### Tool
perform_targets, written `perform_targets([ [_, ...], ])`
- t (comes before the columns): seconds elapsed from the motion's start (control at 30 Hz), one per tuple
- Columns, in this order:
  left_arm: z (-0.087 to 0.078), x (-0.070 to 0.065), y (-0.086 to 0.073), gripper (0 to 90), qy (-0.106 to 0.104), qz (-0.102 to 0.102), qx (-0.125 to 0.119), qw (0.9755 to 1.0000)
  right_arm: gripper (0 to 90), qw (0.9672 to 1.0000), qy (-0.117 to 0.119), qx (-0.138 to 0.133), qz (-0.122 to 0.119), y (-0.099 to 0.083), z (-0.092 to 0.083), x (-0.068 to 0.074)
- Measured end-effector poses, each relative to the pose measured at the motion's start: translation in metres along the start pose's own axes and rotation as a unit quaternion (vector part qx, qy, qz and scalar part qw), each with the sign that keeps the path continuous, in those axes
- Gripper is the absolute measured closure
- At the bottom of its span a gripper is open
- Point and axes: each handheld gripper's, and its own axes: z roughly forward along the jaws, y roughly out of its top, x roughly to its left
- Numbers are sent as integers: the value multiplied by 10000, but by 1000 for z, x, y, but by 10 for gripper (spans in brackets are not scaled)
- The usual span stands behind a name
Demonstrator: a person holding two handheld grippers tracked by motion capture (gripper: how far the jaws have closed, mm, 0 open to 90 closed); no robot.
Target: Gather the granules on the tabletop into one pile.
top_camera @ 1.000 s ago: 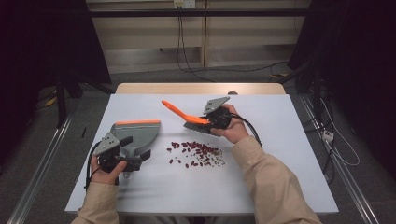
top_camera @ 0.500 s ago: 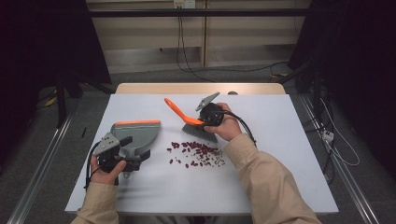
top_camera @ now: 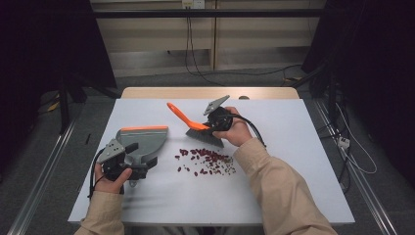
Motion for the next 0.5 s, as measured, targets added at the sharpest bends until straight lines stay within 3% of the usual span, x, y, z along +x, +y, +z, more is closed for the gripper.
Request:
perform_targets([
  [0.13, -1, 1, 0, 51, 20, -44, -20, 10000, 710, 9993, 33, 9, -368, 3, 10, 1],
  [0.3, -2, 1, 0, 51, 22, -44, -34, 10000, 711, 9979, 304, 97, -561, 5, 14, 9],
  [0.5, -3, 2, 0, 51, 35, -33, -37, 10000, 711, 9954, 523, 176, -785, 1, 7, 21],
])
